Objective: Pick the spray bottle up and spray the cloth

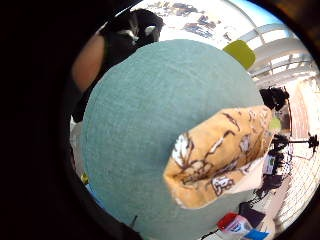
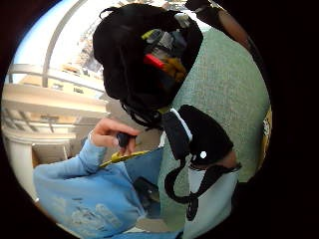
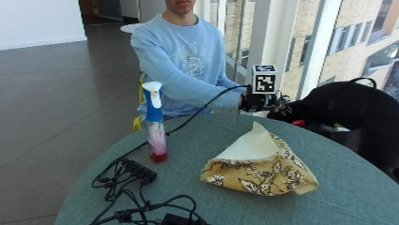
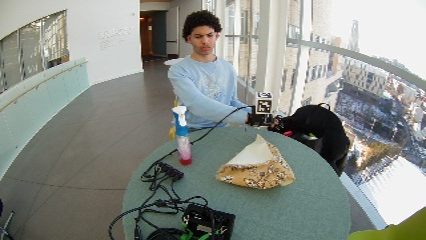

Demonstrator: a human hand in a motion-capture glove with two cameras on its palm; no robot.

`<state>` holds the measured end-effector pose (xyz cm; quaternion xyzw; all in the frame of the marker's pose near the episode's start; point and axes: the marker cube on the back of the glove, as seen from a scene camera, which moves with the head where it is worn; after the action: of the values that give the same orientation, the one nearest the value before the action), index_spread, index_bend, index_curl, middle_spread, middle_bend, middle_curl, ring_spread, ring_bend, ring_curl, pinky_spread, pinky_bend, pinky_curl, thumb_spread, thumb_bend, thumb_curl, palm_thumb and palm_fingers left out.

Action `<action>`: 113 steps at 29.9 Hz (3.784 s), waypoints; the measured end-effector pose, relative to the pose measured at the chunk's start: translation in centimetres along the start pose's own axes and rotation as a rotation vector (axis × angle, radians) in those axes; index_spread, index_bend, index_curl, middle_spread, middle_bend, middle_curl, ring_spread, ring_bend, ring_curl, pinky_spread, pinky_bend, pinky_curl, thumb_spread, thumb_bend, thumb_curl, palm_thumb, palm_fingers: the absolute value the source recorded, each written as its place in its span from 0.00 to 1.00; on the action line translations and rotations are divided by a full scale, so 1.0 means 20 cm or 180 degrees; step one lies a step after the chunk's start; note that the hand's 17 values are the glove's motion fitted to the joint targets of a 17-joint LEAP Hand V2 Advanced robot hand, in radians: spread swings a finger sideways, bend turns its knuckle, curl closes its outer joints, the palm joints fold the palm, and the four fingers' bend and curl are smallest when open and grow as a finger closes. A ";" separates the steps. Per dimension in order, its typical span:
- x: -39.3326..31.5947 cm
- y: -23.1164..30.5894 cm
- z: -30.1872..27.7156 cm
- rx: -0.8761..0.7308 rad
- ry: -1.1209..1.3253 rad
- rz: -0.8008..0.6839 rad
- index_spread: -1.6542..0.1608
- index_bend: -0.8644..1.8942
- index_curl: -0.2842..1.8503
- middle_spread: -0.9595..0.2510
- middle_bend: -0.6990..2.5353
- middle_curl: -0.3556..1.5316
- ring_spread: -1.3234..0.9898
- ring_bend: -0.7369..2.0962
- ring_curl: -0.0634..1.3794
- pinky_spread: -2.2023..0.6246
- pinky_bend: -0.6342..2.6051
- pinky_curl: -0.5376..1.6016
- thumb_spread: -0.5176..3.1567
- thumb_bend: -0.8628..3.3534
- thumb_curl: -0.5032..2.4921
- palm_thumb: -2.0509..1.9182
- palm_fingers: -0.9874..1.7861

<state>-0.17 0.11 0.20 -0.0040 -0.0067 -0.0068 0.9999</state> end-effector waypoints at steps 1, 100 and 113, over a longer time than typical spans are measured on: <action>0.00 0.00 0.00 -0.0007 -0.0007 0.0001 0.80 0.39 0.16 0.76 0.31 0.24 0.57 0.36 0.08 0.81 0.30 0.28 0.25 0.27 0.19 0.62 0.56; 1.21 1.99 -0.21 0.2638 -0.2677 0.2637 0.69 0.36 0.24 0.73 0.32 0.40 0.57 0.36 0.26 0.86 0.28 0.42 0.43 0.20 0.26 0.65 0.57; 1.23 1.93 -0.21 0.3040 -0.2308 0.2782 0.75 0.36 0.27 0.70 0.32 0.41 0.54 0.40 0.29 0.84 0.27 0.41 0.39 0.22 0.30 0.74 0.73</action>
<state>25.04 38.41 -3.95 0.4270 -0.3365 0.3972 0.7394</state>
